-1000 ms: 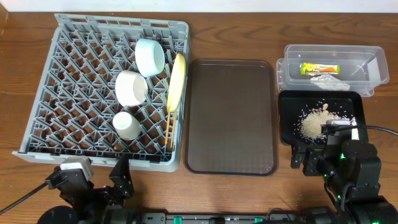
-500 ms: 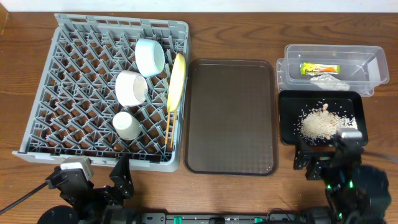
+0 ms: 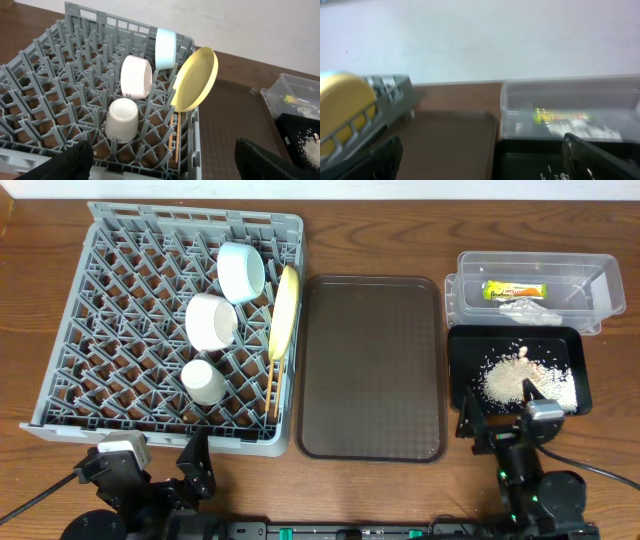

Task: Sort waste into correct bins and load items into the dishwasher

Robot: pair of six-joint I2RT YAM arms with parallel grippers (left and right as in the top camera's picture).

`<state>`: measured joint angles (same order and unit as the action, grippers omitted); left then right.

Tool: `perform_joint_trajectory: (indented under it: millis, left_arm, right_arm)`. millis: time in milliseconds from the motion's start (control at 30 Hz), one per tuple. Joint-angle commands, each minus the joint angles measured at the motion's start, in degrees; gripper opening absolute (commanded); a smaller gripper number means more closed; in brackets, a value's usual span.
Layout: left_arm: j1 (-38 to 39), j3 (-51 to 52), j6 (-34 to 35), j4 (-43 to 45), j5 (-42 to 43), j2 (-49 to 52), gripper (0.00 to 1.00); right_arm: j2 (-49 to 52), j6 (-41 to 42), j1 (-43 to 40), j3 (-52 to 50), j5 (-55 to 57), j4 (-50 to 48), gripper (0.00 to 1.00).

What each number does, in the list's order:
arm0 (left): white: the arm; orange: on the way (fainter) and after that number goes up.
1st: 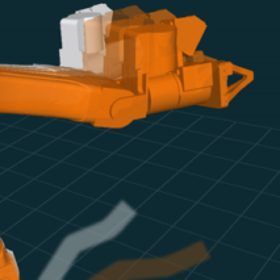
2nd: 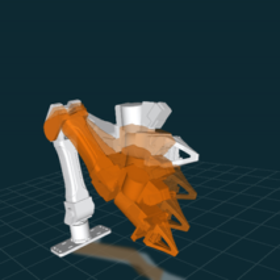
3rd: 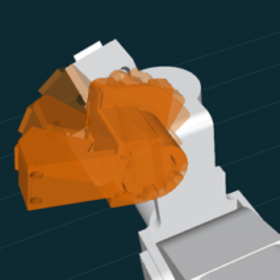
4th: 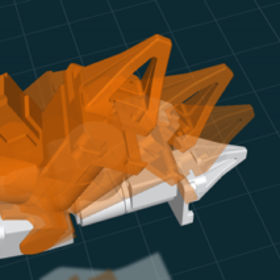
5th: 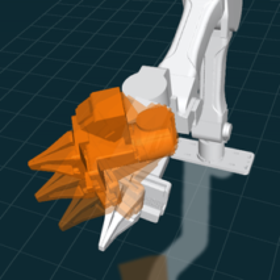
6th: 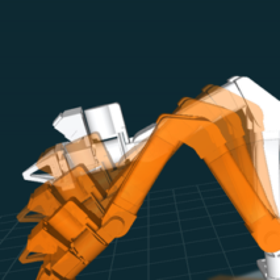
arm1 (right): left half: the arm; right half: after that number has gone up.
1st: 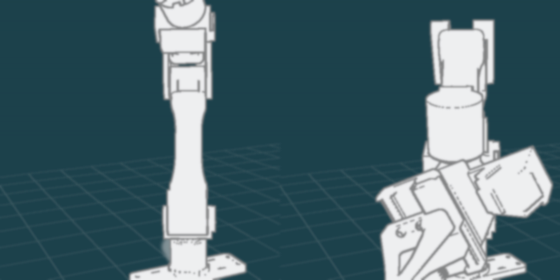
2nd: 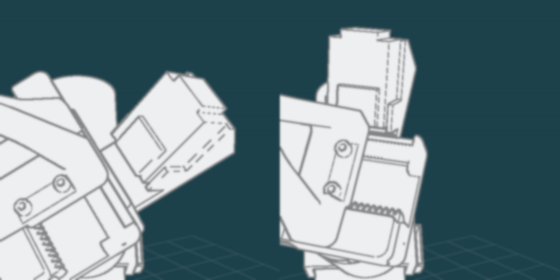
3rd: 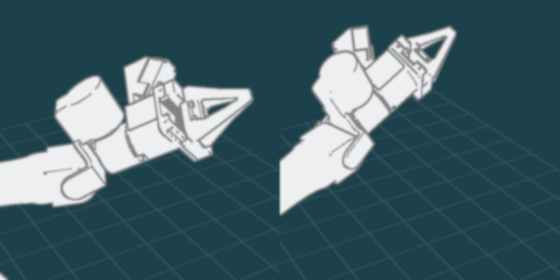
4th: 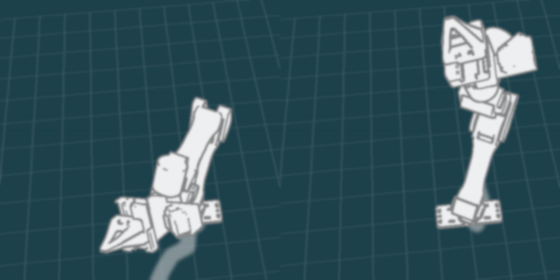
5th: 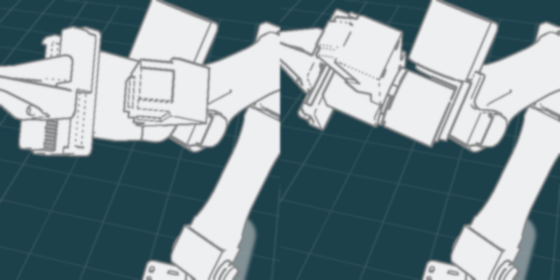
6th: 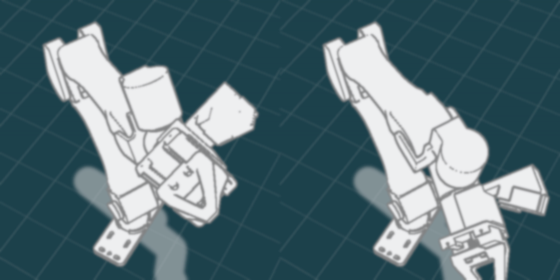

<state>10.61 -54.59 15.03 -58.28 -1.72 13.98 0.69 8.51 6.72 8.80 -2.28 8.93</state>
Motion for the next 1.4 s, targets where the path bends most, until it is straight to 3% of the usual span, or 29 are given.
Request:
perform_joint_trajectory:
  millis: [0, 100, 367, 1367]
  left_arm:
    - [0.2, 0.26, -0.09, 0.09, -0.48, -0.26, 0.9]
    - [0.2, 0.26, -0.09, 0.09, -0.48, -0.26, 0.91]
    - [0.2, 0.26, -0.09, 0.09, -0.48, -0.26, 0.9]
    - [0.17, 0.28, -1.4, -0.83, -1.38, -0.28, 0.91]
  right_arm:
    - [-0.37, -0.44, 0.85, -5.31, -1.16, -8.28, 0.99]
    - [-0.39, -0.5, 0.85, -8.48, -0.59, -13.68, 0.99]
    - [-0.31, -0.44, 0.85, -8.48, -0.72, -4.68, 0.99]
    - [0.02, -0.42, 0.85, -8.48, -0.76, -4.85, 0.99]
